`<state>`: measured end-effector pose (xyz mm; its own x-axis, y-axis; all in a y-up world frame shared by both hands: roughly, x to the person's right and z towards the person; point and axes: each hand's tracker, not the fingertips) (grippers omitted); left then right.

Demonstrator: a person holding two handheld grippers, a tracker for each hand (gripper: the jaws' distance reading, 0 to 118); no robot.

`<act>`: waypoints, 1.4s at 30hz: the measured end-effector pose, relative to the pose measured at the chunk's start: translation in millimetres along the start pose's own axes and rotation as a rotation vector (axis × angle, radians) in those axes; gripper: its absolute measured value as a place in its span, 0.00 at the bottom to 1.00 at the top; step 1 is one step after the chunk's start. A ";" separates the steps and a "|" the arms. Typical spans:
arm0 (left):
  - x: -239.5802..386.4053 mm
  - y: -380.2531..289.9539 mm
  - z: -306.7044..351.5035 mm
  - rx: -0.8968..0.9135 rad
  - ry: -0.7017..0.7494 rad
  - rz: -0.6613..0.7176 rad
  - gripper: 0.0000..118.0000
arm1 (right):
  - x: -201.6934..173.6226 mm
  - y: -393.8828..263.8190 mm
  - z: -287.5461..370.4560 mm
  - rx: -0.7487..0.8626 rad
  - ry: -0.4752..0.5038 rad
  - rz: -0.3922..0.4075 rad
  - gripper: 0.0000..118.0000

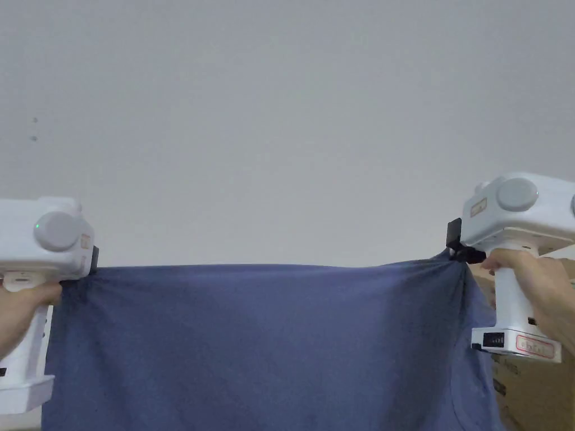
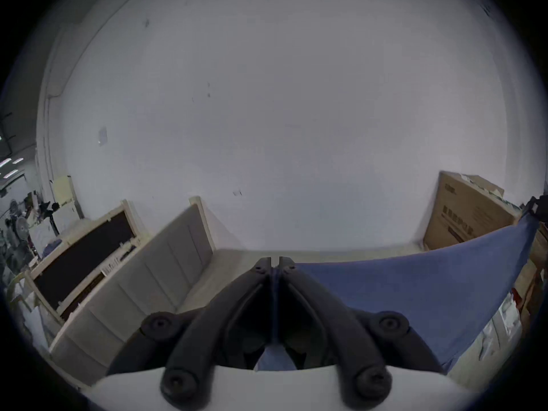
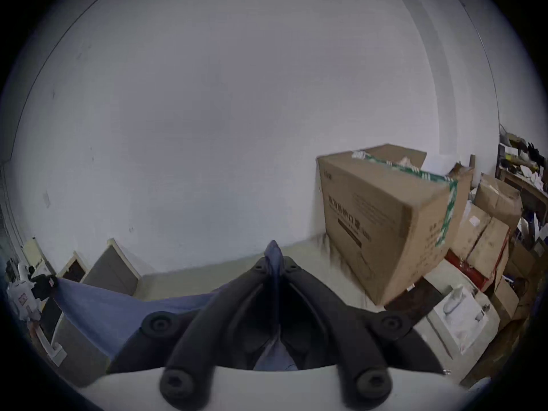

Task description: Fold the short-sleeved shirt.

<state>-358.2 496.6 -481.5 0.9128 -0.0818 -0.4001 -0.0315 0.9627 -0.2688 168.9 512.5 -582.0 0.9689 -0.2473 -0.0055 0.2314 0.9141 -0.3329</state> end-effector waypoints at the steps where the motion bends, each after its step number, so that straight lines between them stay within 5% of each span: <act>1: 0.1 14.1 -3.1 0.013 0.001 0.010 0.02 | -5.8 11.1 -1.8 0.012 0.015 -0.003 0.02; 11: 12.1 34.6 -22.4 0.171 0.088 -0.019 0.02 | -29.7 36.8 -25.8 0.084 0.006 0.046 0.02; 16: 20.2 -59.5 -85.6 0.067 0.001 0.054 0.02 | -10.4 -38.4 -96.4 -0.078 -0.032 0.044 0.02; 24: 47.8 -295.1 -216.3 -0.414 0.022 0.048 0.02 | 17.7 -245.2 -234.3 -0.459 -0.129 0.092 0.02; 30: 53.6 -449.6 -243.7 -0.688 0.055 0.036 0.02 | 51.3 -394.2 -286.2 -0.690 -0.180 0.027 0.02; 33: 42.1 -473.3 -234.7 -0.678 0.049 0.060 0.02 | 66.6 -425.4 -289.8 -0.743 -0.198 0.065 0.02; 42: 18.7 -459.2 -162.2 -0.622 -0.044 0.060 0.02 | 97.4 -420.2 -216.5 -0.683 -0.144 0.014 0.02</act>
<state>-392.7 11.2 -507.6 0.9175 -0.0086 -0.3976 -0.3026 0.6336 -0.7120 147.1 34.8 -646.8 0.9843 -0.1488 0.0953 0.1579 0.4985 -0.8524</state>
